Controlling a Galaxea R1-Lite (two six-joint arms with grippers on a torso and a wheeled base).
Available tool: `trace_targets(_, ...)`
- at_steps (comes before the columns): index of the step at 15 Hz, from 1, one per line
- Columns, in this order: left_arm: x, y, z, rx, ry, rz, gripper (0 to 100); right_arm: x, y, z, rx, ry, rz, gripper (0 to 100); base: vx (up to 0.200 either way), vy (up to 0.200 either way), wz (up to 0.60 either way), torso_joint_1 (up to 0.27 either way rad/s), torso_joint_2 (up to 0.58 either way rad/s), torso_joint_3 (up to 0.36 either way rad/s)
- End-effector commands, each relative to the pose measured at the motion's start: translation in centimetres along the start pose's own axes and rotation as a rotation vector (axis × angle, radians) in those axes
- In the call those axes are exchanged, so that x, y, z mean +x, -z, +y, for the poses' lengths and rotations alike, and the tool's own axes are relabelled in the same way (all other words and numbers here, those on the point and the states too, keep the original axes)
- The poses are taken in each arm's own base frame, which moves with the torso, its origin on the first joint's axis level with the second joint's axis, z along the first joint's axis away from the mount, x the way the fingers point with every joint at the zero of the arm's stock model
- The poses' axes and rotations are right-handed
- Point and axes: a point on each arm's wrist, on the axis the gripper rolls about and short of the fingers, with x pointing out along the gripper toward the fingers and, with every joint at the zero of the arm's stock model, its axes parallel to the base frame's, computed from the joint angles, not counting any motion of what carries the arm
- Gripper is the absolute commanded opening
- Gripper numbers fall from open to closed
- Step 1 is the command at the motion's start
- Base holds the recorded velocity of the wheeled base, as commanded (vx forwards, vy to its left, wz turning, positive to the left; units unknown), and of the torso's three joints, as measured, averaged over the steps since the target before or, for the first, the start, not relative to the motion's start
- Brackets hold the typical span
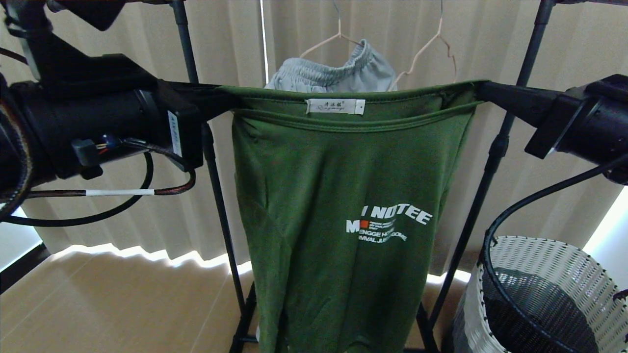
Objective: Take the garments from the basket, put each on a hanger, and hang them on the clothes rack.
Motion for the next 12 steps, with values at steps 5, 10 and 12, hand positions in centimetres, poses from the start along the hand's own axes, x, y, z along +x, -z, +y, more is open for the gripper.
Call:
trace_targets(5,4.3,0.4,0.2,-0.005,-0.158,0.001,0,-3.0,-1.2,-0.2,-0.003,0.011,-0.018,0,0.000,0.000,0.00,0.000,0.00,0.000)
trace_targets(10,6.3,-0.1,0.5,-0.013,-0.223,-0.030,0,-6.1,-0.4,0.2,0.002,-0.056,0.031,0,0.000,0.000,0.00,0.000,0.00,0.000)
trace_targets(12,6.7,-0.4,0.6,-0.019,-0.229,-0.043,0,-7.0,0.5,1.0,0.008,-0.118,0.052,0,0.000,0.000,0.00,0.000,0.00,0.000)
